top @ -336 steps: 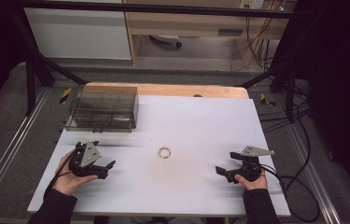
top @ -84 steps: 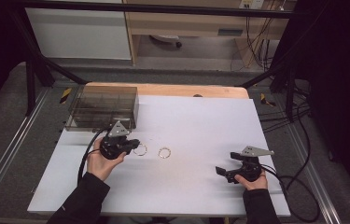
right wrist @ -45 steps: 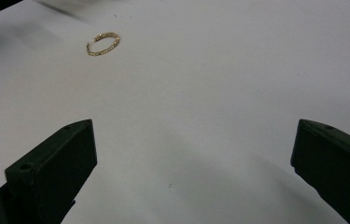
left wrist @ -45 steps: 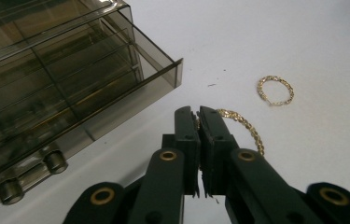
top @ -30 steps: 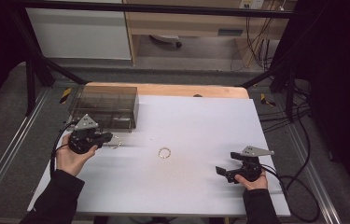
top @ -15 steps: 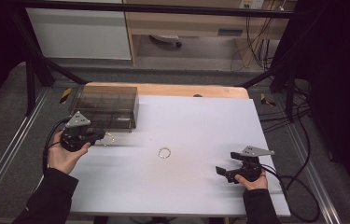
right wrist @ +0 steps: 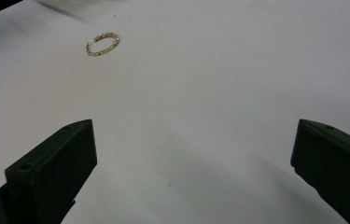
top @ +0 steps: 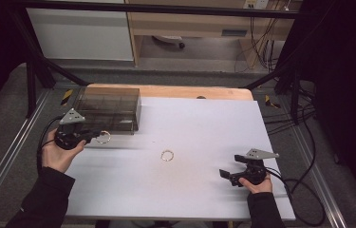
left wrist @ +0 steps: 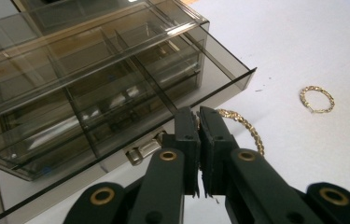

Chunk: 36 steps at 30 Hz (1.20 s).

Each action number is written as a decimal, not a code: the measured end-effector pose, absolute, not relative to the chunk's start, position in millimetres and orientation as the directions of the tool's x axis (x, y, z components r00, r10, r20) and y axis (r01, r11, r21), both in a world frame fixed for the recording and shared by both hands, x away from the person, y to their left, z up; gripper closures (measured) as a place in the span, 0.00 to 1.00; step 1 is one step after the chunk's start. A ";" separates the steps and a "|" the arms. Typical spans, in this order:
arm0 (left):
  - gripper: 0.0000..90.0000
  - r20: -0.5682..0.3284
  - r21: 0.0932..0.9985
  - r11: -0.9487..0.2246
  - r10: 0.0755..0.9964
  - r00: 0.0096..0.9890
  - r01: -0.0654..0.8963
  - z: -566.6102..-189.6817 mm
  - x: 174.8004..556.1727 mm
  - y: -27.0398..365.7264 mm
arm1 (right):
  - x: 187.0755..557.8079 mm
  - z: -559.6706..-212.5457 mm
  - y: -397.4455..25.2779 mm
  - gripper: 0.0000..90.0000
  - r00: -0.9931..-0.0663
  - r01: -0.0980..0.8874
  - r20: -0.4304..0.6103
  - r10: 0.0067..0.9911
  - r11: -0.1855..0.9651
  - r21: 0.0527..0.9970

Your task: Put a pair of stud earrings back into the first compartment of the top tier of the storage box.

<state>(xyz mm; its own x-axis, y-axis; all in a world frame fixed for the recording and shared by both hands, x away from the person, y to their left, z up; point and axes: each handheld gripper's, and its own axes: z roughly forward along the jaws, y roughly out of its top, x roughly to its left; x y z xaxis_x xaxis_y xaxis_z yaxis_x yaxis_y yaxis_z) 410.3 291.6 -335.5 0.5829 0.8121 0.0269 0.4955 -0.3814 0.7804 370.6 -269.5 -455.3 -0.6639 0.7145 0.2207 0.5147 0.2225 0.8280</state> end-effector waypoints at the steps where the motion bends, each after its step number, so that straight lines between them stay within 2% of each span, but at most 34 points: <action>1: 0.96 0.029 0.780 -0.382 0.814 0.580 0.496 -334.8 410.8 292.2 | 370.7 -455.4 -269.4 0.01 -0.663 0.514 0.220 0.715 0.222 0.828; 36: 0.96 0.043 0.770 -0.326 0.884 0.465 0.548 -331.5 442.9 327.5 | 371.1 -455.8 -269.4 0.01 -0.666 0.511 0.216 0.714 0.225 0.830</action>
